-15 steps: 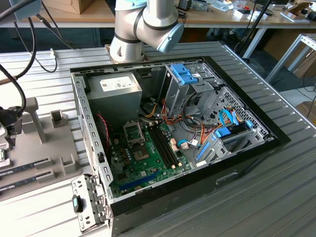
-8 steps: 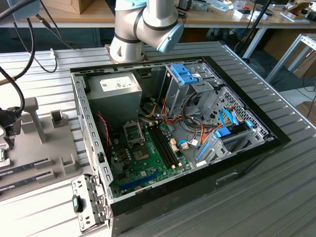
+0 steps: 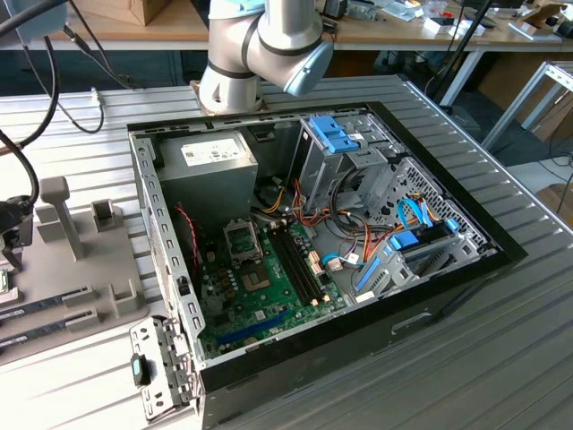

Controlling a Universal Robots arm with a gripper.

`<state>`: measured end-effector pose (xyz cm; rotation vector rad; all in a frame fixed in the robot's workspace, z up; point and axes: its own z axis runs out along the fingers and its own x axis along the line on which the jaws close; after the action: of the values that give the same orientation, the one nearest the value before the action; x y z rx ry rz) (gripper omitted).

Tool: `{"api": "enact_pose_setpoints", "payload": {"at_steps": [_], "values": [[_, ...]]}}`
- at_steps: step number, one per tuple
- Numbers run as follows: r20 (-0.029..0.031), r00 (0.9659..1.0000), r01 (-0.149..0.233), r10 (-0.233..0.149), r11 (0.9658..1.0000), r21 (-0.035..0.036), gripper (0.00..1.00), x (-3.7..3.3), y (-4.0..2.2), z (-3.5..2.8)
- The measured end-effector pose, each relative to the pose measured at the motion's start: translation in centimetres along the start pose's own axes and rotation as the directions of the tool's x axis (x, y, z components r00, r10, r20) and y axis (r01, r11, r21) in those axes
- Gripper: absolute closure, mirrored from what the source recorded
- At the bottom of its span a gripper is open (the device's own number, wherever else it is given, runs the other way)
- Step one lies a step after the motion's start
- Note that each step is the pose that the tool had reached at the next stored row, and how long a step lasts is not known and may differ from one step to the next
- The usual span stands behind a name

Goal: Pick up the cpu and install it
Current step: 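Pick up the cpu and move it towards the insertion slot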

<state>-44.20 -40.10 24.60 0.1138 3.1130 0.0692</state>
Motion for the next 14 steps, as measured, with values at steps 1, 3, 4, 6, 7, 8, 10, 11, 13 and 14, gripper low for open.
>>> {"api": "enact_pose_setpoints", "payload": {"at_steps": [1, 3, 4, 6, 7, 8, 10, 11, 13, 14], "values": [[0.0002, 1.0000, 0.000, 0.000, 1.0000, -0.0001, 0.46, 0.11, 0.13, 0.11], [0.0000, 1.0000, 0.002, -0.002, 1.0000, 0.0000, 0.46, 0.28, 0.21, 0.52], [-0.0002, 1.0000, 0.004, -0.004, 1.0000, 0.0000, 0.46, 0.33, 0.21, 0.60], [-0.0004, 1.0000, 0.009, -0.009, 1.0000, -0.0001, 0.46, 0.42, 0.23, 0.72], [-0.0004, 0.9999, 0.011, -0.011, 0.9999, -0.0002, 0.46, 0.46, 0.25, 0.77], [-0.0004, 0.9999, 0.011, -0.011, 0.9999, -0.0003, 0.46, 0.52, 0.27, 0.83], [-0.0005, 0.9999, 0.011, -0.011, 0.9999, -0.0002, 0.46, 0.58, 0.28, 0.91], [-0.0004, 0.9999, 0.011, -0.011, 0.9999, -0.0002, 0.46, 0.60, 0.29, 0.95], [-0.0005, 0.9999, 0.011, -0.011, 0.9999, -0.0002, 0.46, 0.64, 0.28, 1.03], [-0.0005, 0.9999, 0.011, -0.011, 0.9999, -0.0002, 0.46, 0.66, 0.27, 1.08]]}}
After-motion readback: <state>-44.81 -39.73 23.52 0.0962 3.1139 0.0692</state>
